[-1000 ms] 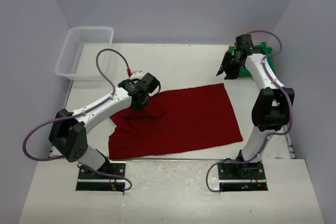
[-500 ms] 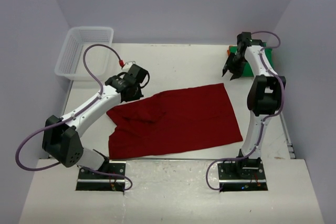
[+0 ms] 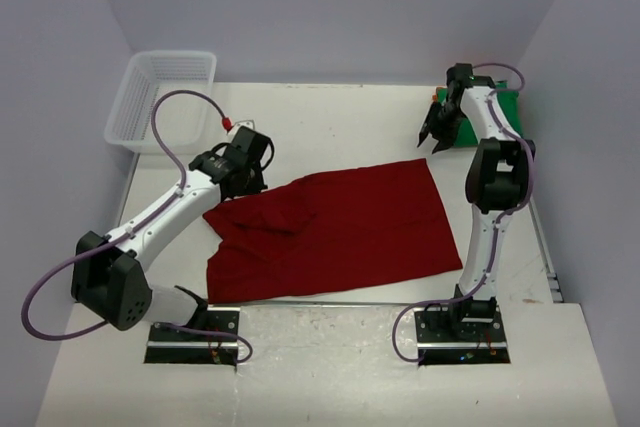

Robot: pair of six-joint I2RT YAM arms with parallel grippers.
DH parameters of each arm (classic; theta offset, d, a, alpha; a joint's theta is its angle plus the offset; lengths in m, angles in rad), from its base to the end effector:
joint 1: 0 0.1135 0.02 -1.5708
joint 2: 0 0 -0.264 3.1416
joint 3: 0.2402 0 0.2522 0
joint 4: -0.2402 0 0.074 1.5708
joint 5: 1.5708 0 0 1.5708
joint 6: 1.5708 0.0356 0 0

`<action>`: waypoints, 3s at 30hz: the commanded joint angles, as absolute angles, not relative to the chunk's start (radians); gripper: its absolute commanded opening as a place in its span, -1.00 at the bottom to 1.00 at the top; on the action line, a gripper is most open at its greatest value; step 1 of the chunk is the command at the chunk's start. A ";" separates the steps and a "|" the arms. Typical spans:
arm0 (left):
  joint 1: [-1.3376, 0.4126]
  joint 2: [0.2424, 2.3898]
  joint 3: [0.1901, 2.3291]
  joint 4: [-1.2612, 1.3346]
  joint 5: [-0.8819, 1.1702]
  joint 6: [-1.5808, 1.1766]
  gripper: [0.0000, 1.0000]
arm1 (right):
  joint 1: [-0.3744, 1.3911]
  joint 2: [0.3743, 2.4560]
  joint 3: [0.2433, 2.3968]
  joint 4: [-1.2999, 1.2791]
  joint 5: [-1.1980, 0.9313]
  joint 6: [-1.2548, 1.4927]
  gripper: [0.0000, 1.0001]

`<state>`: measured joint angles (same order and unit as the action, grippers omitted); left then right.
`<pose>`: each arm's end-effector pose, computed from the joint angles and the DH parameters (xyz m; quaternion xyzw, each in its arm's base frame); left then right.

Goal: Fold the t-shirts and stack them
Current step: Grap the side of the flattened tshirt furthest away from the robot with both arms

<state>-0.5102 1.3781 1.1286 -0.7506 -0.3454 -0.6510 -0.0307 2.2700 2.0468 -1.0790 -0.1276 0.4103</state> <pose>0.2500 -0.1261 0.2798 -0.1147 0.9395 -0.0142 0.3223 0.4710 -0.0099 0.2144 0.2080 0.9669 0.0873 0.1193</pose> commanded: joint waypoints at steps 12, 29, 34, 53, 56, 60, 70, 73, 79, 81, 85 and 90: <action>-0.502 1.390 1.025 -0.661 -0.170 -0.629 -0.94 | -0.029 2.401 2.138 -1.085 -0.265 0.387 0.04; -0.502 1.390 1.045 -0.680 -0.175 -0.609 -0.93 | -0.028 2.344 2.025 -1.106 -0.224 0.388 -0.05; -0.502 1.382 1.046 -0.673 -0.181 -0.601 -0.93 | -0.017 2.335 2.005 -1.140 -0.215 0.362 -0.09; -0.494 1.411 0.940 -0.598 -0.181 -0.626 -0.92 | 0.060 2.134 1.953 -0.956 -0.126 0.357 -1.00; -0.494 1.431 0.904 -0.574 -0.158 -0.641 -0.86 | 0.078 2.092 1.945 -0.940 -0.118 0.354 -1.00; -0.495 1.451 0.874 -0.571 -0.129 -0.653 -0.70 | 0.101 2.080 1.950 -0.957 -0.100 0.348 -1.00; -0.502 1.425 0.897 -0.689 -0.221 -0.726 -0.50 | 0.138 2.040 1.881 -0.920 -0.095 0.347 -1.00; -0.514 1.430 0.887 -0.684 -0.215 -0.735 -0.48 | 0.138 2.043 1.871 -0.910 -0.115 0.345 -1.00; -0.570 1.388 0.885 -0.600 -0.123 -0.733 -0.07 | 0.143 2.065 1.865 -0.900 -0.147 0.337 -1.00; -0.575 1.362 0.897 -0.589 -0.130 -0.739 -0.01 | 0.144 2.065 1.861 -0.900 -0.147 0.334 -1.00; -0.577 1.385 0.962 -0.630 -0.202 -0.724 0.01 | 0.146 2.057 1.856 -0.896 -0.153 0.333 -1.00; -0.577 1.506 1.061 -0.638 -0.244 -0.693 -0.07 | 0.152 2.057 1.858 -0.900 -0.156 0.331 -1.00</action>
<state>-0.5774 1.4418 0.9962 -0.6491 -0.2008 -0.7162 0.1394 2.0979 1.8565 -0.9188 -0.1280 0.3534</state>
